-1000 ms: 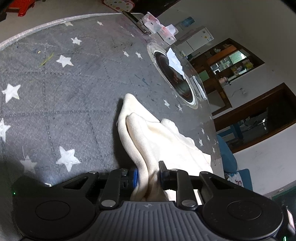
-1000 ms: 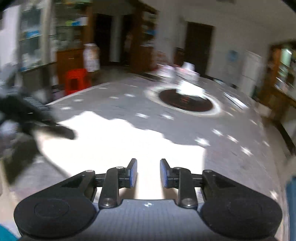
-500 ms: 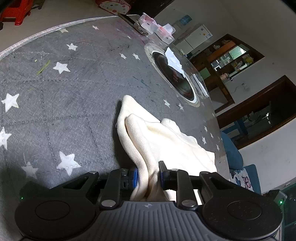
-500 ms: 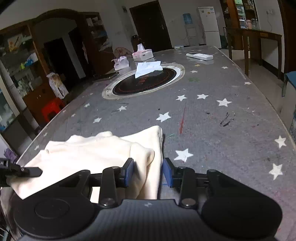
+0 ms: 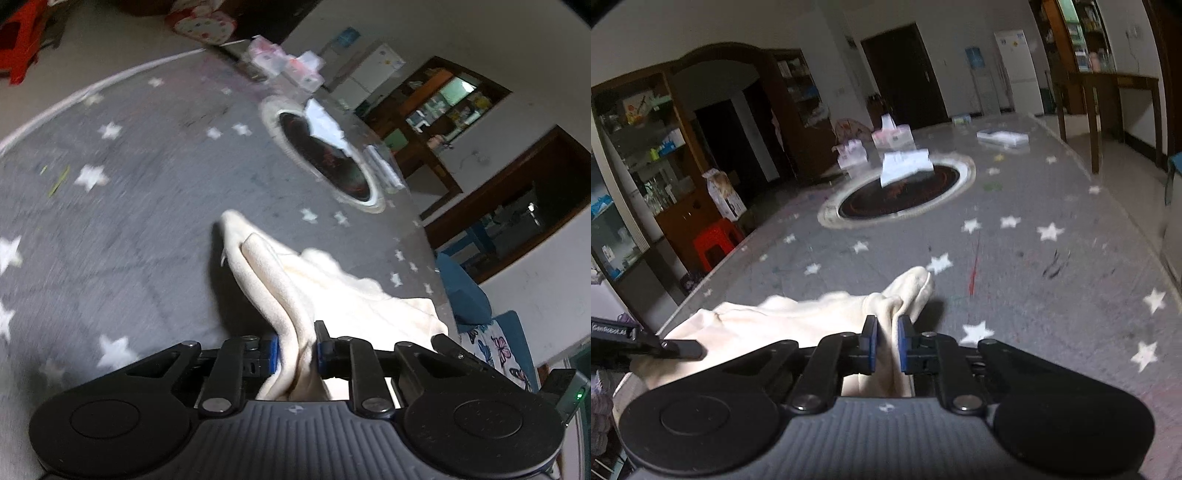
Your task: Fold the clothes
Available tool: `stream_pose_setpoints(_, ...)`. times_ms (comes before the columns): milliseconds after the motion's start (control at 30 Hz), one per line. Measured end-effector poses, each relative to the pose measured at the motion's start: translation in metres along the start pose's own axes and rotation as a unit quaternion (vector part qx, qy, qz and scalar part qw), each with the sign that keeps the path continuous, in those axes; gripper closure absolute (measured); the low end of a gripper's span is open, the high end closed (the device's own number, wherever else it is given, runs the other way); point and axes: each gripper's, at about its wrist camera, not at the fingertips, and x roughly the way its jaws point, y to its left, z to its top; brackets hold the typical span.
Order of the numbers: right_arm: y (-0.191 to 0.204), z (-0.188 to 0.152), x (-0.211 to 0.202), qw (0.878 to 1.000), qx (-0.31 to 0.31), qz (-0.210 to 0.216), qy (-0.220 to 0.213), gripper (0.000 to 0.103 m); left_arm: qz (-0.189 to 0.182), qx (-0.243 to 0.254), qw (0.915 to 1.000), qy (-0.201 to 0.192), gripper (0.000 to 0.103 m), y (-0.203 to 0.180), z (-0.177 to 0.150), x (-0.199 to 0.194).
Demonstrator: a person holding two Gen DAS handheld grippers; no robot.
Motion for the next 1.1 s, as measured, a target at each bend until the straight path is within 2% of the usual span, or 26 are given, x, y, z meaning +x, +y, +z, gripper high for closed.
stream_pose_setpoints(200,-0.004,0.014,-0.025,0.999,-0.020,-0.023,-0.028,0.093,-0.018,0.044,0.9988,0.004,0.085,-0.039,0.007,0.013)
stream_pose_setpoints(533,-0.053,0.040,-0.064,0.991,-0.024,-0.110,-0.070,0.093,-0.048,0.098,0.9939,0.016,0.092,-0.107,0.011,0.066)
stream_pose_setpoints(633,-0.073,0.043,-0.068,0.988,-0.019,-0.135,-0.067,0.093,-0.056,0.110,0.9922,0.017,0.093,-0.123,0.012,0.081)
stream_pose_setpoints(767,-0.096,0.036,-0.059,0.985,-0.016,-0.164,-0.044,0.093,-0.041,0.121,0.9913,0.031,0.093,-0.134,0.006,0.101)
stream_pose_setpoints(833,-0.103,0.030,-0.057,0.986,-0.009,-0.165,-0.038,0.093,-0.033,0.130,0.9904,0.034,0.092,-0.134,0.001,0.105)
stream_pose_setpoints(967,-0.112,0.024,-0.054,0.986,-0.003,-0.165,-0.038,0.093,-0.018,0.129,0.9911,0.026,0.090,-0.128,-0.002,0.104)
stream_pose_setpoints(1033,-0.115,0.023,-0.054,0.985,-0.001,-0.169,-0.038,0.093,-0.009,0.125,0.9919,0.021,0.084,-0.125,-0.001,0.105)
stream_pose_setpoints(1100,-0.117,0.023,-0.053,0.984,-0.001,-0.172,-0.036,0.093,-0.003,0.120,0.9925,0.025,0.068,-0.121,-0.001,0.108)
